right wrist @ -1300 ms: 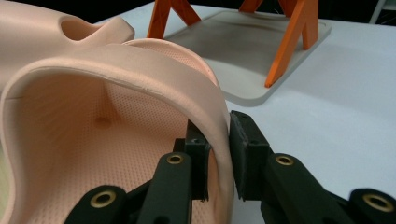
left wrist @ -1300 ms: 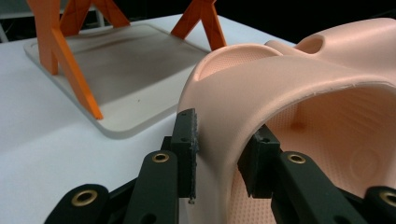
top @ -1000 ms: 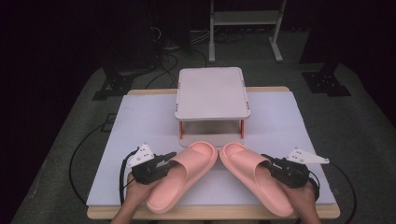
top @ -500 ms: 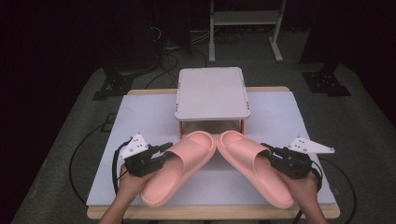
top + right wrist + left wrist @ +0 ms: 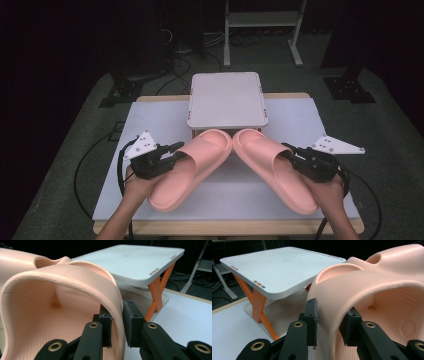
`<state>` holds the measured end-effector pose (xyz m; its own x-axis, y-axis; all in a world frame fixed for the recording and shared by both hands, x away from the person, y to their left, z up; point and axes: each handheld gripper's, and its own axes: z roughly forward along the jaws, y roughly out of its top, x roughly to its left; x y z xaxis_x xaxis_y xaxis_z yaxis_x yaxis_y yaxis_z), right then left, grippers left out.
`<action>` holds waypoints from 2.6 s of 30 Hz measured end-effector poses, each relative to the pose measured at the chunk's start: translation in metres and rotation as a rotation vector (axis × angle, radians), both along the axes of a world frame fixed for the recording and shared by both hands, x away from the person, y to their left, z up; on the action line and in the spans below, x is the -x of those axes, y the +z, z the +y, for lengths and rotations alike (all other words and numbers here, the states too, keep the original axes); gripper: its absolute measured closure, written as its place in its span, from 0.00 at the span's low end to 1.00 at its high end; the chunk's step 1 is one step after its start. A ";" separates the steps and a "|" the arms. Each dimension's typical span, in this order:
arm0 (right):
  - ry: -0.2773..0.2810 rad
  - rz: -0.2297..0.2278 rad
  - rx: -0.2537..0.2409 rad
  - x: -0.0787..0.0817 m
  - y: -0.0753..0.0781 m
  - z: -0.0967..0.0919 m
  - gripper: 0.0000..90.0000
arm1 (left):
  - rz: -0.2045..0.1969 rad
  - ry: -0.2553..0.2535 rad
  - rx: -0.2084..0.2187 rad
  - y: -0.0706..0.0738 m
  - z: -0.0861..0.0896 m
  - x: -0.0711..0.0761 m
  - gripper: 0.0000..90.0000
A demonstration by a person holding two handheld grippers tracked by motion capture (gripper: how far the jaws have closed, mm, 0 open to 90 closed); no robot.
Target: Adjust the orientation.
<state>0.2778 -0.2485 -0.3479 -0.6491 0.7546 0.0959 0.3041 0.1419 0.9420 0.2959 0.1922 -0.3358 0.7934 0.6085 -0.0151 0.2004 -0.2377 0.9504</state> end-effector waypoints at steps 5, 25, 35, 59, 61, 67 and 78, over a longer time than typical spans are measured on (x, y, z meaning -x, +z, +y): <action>-0.004 -0.008 0.002 -0.004 0.009 0.001 0.86 | -0.003 0.008 0.011 0.005 0.000 -0.003 0.78; -0.032 -0.013 -0.008 -0.025 0.030 0.006 0.86 | -0.026 0.037 0.013 0.025 -0.002 -0.023 0.78; -0.047 -0.010 -0.018 -0.039 0.034 0.007 0.86 | -0.025 0.052 0.014 0.031 -0.004 -0.036 0.78; -0.097 -0.017 -0.014 -0.072 0.038 0.019 0.85 | -0.004 0.117 0.034 0.031 -0.004 -0.065 0.78; -0.102 -0.018 -0.015 -0.074 0.038 0.020 0.85 | -0.003 0.120 0.037 0.030 -0.004 -0.067 0.78; -0.118 -0.019 -0.014 -0.081 0.038 0.024 0.85 | -0.005 0.138 0.034 0.030 -0.005 -0.073 0.78; -0.141 -0.028 -0.007 -0.091 0.042 0.029 0.85 | -0.010 0.154 0.030 0.034 -0.006 -0.083 0.78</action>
